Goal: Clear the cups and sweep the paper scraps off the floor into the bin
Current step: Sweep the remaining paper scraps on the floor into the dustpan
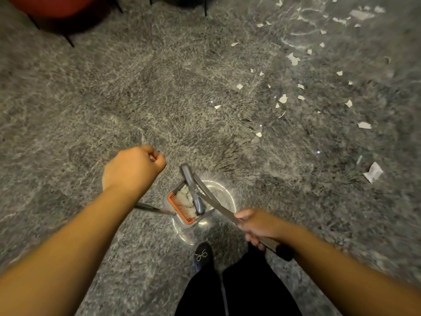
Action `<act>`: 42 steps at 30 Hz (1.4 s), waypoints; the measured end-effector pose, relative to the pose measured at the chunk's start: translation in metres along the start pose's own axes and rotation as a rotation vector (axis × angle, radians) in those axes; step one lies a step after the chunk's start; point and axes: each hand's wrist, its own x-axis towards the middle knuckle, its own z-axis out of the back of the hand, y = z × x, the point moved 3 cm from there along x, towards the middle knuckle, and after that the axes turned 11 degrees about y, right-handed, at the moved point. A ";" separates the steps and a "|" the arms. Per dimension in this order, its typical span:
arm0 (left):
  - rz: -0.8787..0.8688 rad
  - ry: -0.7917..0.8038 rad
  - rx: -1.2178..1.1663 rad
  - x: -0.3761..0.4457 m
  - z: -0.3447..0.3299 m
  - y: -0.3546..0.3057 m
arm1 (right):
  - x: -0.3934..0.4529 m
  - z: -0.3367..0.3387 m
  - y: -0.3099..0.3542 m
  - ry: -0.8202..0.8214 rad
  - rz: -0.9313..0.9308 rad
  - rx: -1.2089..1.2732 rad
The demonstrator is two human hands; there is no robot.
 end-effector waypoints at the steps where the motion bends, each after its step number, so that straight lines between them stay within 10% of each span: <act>1: -0.001 0.002 -0.002 -0.003 0.000 -0.001 | -0.003 -0.005 -0.003 -0.012 0.006 0.033; 18: -0.065 -0.063 -0.131 0.021 0.041 -0.026 | -0.057 0.042 0.037 -0.305 0.128 0.424; 32: -0.222 -0.006 -0.025 0.176 0.065 -0.187 | -0.045 0.273 0.070 -0.408 0.024 0.435; 42: -0.385 0.336 0.132 0.274 0.064 -0.312 | -0.006 0.409 0.103 -0.329 -0.167 0.304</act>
